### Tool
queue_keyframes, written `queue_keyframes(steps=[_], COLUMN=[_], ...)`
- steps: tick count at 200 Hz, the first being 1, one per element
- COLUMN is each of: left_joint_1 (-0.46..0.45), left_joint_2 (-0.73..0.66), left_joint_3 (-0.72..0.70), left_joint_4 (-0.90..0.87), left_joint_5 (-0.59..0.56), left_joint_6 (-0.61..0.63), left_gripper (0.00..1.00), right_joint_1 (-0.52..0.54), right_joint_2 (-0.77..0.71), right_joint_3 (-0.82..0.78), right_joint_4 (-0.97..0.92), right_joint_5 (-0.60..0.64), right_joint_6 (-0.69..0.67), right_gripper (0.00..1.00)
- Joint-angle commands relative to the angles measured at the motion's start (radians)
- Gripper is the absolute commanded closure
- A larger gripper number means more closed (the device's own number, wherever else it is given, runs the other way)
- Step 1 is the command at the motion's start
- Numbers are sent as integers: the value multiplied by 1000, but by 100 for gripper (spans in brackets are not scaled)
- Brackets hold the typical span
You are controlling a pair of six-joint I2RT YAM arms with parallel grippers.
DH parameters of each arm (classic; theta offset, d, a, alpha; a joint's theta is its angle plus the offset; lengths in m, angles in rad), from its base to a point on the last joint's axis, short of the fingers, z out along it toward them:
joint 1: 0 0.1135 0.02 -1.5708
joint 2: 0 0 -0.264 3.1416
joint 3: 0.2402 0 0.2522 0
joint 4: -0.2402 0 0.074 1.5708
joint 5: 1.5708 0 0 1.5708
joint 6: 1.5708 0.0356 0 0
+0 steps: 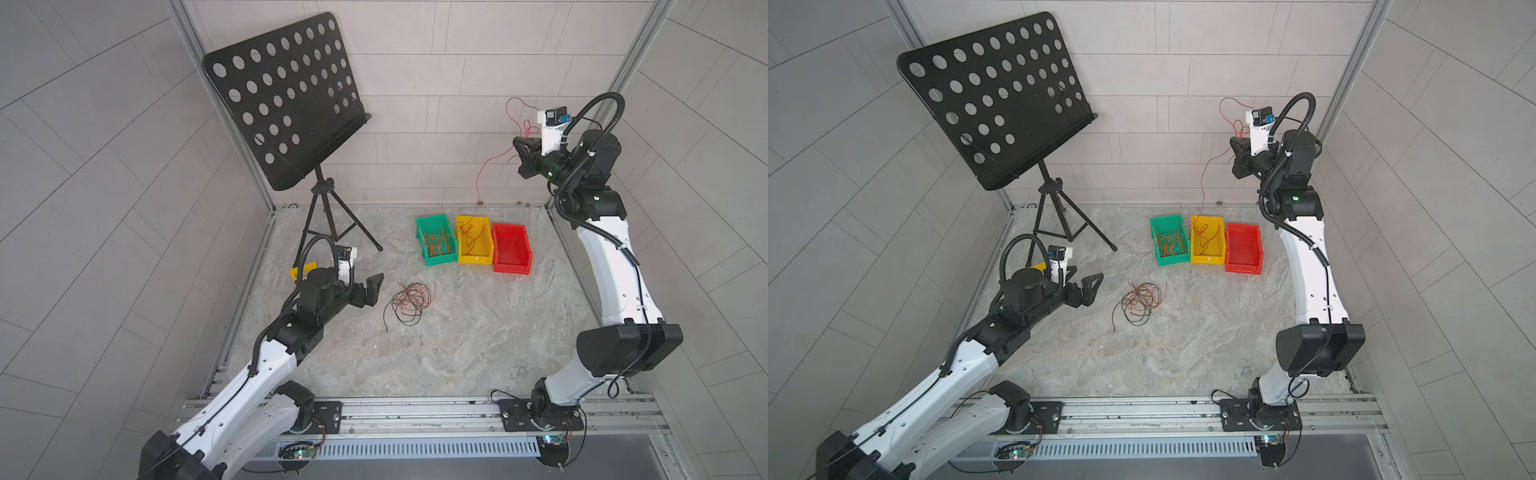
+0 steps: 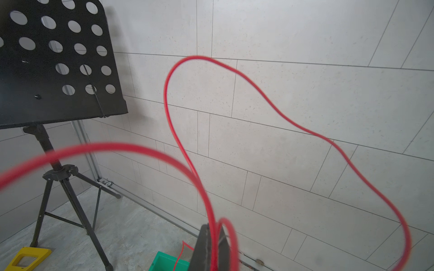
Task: Untangle and sort cables by color
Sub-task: Place the cable in the bin.
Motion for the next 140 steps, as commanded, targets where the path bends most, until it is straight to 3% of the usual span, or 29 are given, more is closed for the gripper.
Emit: queue_keyframes(steps=[1,93,140], left_joint_1=[7,9,8], left_joint_2=[-1,31,30], left_joint_3=[31,42,45], left_joint_4=[-6,-5,-2], left_joint_5=[-13,-15,-6], left_joint_6=[25,36,35], left_gripper=[2,2,2], right_joint_1=[-6,-33,-35], right_joint_2=[11,61,43], right_joint_3=[45,146,35], right_joint_4=[-7,-37,-16], right_joint_5=[3,2,21], right_joint_6=[-15,-1,-17], right_gripper=[100,100,100])
